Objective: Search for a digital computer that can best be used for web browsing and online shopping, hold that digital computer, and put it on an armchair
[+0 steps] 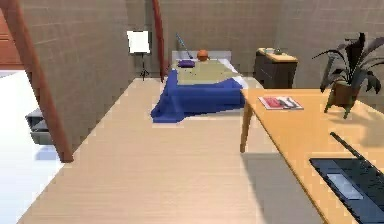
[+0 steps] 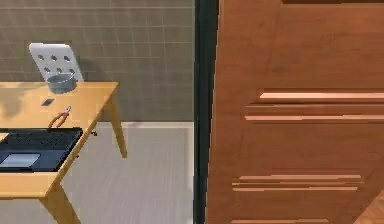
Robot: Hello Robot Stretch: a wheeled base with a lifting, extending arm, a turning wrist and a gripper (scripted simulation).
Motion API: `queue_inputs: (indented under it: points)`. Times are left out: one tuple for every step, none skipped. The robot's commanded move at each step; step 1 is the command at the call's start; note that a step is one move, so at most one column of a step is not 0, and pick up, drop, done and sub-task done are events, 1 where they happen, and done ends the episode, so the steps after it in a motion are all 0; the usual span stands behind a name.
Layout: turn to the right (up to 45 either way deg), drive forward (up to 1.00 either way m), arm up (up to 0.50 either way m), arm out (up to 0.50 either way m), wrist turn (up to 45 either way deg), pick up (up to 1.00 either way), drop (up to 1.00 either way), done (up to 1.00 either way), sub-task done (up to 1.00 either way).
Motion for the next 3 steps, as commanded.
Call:
queue_inputs:
  points:
    - [-39.0,0.0,0.0,0.0,0.0,0.0,0.0,0.0,0.0]
    - [0.0,0.0,0.5,0.0,0.0,0.0,0.0,0.0,0.0]
    - [0.0,0.0,0.34,0.0,0.0,0.0,0.0,0.0,0.0]
